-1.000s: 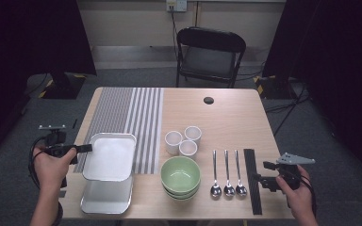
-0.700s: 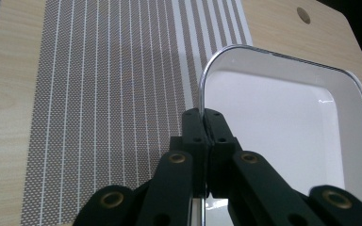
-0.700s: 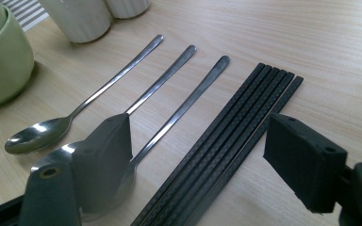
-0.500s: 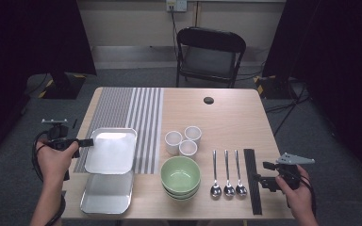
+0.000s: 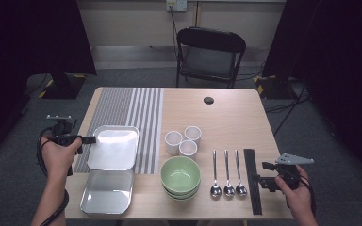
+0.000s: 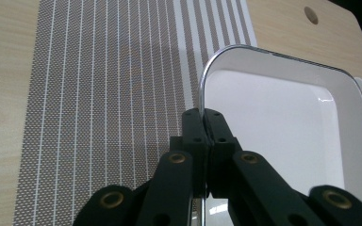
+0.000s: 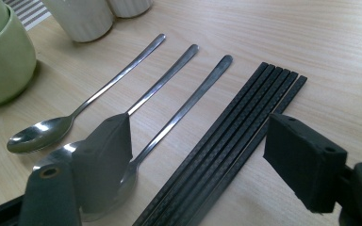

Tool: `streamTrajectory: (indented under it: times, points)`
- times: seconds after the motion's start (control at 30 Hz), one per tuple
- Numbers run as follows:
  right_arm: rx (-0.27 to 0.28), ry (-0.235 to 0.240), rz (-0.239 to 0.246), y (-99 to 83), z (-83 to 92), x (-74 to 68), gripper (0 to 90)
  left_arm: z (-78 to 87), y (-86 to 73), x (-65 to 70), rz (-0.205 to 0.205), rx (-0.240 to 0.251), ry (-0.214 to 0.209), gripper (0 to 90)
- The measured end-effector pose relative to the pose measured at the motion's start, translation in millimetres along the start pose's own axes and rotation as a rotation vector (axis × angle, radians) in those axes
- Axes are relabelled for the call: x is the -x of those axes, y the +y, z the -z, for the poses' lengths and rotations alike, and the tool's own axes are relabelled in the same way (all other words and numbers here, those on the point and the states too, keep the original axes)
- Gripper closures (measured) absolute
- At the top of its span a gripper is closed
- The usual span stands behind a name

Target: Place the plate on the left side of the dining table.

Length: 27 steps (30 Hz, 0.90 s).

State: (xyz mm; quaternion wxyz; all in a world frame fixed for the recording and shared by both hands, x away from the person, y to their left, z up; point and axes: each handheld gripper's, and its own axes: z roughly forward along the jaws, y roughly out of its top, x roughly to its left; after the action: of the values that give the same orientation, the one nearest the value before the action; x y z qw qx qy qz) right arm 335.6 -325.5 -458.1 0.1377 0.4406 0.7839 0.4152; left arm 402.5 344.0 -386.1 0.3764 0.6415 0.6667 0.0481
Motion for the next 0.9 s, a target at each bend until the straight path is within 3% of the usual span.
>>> streamTrajectory:
  times: [0.17, 0.6, 0.9]
  points:
    - [0.001, 0.000, 0.002, 0.3, -0.1, 0.0, 22.9, -2.2, 4.1, 0.9, -0.006, -0.006, 0.001, 89.3]
    - [0.000, 0.006, -0.003, 0.4, -1.3, 0.9, 22.9, -11.7, 13.3, -1.3, 0.026, 0.013, 0.007, 89.4]
    - [-0.003, 0.008, 0.000, 0.3, -2.5, -0.1, 22.9, -21.0, 20.1, -5.3, 0.015, 0.016, 0.002, 89.3]
